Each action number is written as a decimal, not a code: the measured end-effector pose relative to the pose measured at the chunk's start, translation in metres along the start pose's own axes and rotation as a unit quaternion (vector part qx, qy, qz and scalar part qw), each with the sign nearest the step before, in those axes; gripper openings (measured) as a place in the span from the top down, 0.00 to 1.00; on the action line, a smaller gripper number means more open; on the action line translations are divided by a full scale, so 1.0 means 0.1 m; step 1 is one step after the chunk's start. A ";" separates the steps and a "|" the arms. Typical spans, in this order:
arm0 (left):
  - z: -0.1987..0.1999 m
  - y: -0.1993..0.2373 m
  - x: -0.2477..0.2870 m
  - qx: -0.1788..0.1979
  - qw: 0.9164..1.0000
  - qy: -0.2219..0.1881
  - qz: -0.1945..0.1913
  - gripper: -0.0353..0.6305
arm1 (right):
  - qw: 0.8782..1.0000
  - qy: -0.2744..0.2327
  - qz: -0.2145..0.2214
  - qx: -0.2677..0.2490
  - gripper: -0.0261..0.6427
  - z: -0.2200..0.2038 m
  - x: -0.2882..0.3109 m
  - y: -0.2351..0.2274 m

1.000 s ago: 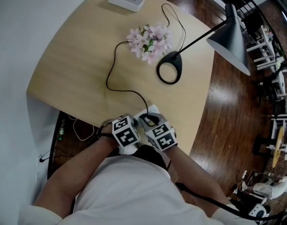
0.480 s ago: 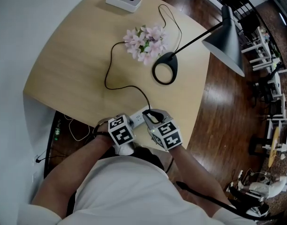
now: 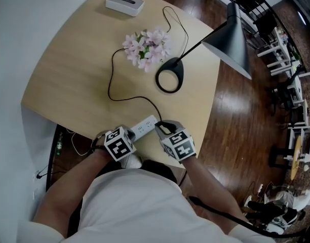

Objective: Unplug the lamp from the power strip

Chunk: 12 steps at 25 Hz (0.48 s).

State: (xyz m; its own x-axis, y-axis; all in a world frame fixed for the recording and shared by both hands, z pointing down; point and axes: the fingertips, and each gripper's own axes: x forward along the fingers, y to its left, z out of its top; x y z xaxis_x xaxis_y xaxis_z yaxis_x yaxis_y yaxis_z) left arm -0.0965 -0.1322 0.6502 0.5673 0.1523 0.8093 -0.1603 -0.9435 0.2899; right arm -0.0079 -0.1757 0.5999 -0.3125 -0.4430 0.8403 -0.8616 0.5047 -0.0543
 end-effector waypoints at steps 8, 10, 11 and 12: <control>0.04 0.02 -0.04 0.003 0.999 -0.006 0.033 0.94 | 0.999 0.049 0.009 -0.005 0.83 -0.44 0.02 -0.35; 0.15 0.00 -0.12 -0.001 0.998 -0.035 0.044 0.94 | 0.998 0.060 0.017 -0.009 0.83 -0.52 0.07 -0.40; 0.23 -0.03 -0.17 -0.003 0.997 -0.055 0.048 0.94 | 0.998 0.065 0.022 -0.011 0.83 -0.57 0.10 -0.41; 0.32 -0.07 -0.24 -0.006 0.996 -0.078 0.053 0.94 | 0.997 0.069 0.027 -0.015 0.83 -0.60 0.13 -0.43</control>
State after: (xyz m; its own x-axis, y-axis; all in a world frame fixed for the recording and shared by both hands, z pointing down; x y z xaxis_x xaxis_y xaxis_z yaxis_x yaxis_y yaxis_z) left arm -0.0830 -0.1389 0.6121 0.6643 0.0033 0.7475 -0.2348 -0.9484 0.2129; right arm 0.0488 -0.1590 0.6458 -0.2976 -0.3094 0.9032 -0.8325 0.5473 -0.0868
